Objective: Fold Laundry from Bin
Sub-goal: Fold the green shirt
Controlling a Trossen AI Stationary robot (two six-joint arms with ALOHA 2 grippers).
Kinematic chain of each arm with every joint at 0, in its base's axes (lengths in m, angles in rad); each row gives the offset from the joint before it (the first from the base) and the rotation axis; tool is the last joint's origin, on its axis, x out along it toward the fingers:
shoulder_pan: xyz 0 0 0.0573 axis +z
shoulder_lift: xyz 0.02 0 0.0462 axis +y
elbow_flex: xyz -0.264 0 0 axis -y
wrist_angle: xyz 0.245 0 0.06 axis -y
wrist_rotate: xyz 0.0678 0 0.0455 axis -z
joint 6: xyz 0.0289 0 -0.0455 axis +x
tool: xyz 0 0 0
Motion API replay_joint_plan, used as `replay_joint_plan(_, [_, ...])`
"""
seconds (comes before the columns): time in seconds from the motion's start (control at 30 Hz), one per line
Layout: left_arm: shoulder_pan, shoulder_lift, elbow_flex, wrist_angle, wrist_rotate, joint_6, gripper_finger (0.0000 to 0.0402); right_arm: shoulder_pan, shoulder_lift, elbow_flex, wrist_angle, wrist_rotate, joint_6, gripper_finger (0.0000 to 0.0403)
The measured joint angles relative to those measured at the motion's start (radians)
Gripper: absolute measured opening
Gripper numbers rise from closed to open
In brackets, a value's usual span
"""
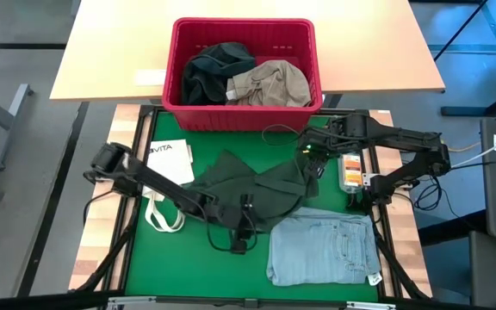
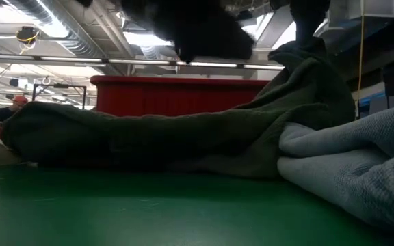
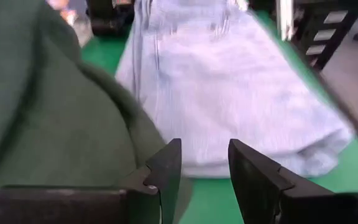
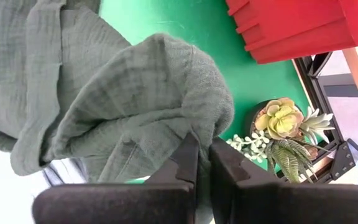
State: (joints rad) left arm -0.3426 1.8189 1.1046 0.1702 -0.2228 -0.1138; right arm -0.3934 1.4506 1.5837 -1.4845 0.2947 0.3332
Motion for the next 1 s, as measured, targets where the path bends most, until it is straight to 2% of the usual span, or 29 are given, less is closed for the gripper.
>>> replay_joint_plan(0.2, [-0.009,0.141,-0.001,0.117,-0.023,-0.015,0.0127,0.000,0.000,0.000,0.002,0.000,0.000,0.0017])
replay_joint_plan(0.5, [0.011,0.239,-0.001,0.123,-0.120,-0.015,0.0127,0.000,0.000,0.000,0.002,0.000,0.000,0.0017])
replay_joint_plan(0.77, [0.038,0.273,-0.001,0.125,-0.078,-0.015,0.0125,0.000,0.000,0.000,0.002,0.000,0.000,0.0017])
replay_joint_plan(0.87, [0.038,0.273,-0.001,0.125,-0.077,-0.015,0.0106,0.000,0.000,0.000,0.002,0.000,0.000,0.0017])
replay_joint_plan(1.0, [0.035,0.273,-0.001,0.121,-0.076,-0.021,0.0041,0.000,0.000,0.000,0.002,0.000,0.000,0.0017])
